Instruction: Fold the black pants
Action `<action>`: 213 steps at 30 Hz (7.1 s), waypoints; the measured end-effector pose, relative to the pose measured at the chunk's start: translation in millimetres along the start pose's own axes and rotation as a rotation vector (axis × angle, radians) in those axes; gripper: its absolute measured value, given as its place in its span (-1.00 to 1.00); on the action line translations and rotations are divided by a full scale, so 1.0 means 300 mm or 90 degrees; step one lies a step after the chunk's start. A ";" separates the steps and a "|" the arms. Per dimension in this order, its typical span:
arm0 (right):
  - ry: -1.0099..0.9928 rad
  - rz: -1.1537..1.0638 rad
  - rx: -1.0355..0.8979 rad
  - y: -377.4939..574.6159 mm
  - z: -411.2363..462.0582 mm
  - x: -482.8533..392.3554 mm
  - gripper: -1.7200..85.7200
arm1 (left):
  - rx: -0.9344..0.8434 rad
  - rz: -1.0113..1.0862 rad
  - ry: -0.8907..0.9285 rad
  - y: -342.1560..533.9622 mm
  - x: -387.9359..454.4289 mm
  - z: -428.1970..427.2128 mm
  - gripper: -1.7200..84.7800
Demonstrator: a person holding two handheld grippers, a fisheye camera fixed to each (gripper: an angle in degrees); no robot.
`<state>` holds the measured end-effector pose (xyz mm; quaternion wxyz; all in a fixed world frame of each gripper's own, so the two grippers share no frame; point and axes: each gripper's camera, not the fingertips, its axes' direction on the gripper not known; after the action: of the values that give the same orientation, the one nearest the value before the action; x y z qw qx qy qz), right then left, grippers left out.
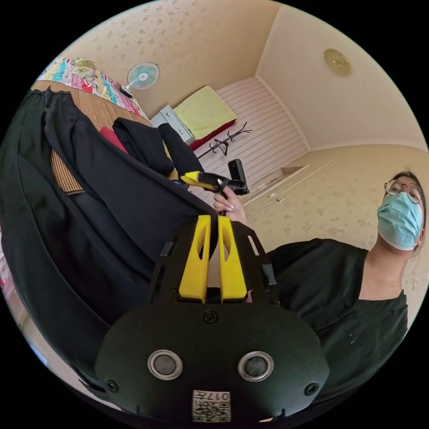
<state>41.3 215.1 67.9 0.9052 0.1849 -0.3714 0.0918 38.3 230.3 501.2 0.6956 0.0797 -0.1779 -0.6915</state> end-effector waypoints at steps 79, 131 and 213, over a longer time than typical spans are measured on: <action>-0.070 -0.160 -0.318 0.371 0.190 0.236 -0.90 | -0.051 -0.293 -0.126 0.188 -0.140 -0.482 -0.68; 0.107 -0.082 -0.464 0.473 0.315 0.404 -0.89 | -0.255 -0.292 -0.006 0.361 0.101 -0.503 -0.76; -0.177 -0.060 -0.355 -0.455 0.741 0.703 -0.56 | 0.153 -0.287 -0.173 -0.127 -0.275 -0.472 -0.82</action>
<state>89.8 6.8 326.2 0.8647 -0.0426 -0.4938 -0.0821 55.0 291.9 345.5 0.4800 0.1053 -0.3279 -0.8069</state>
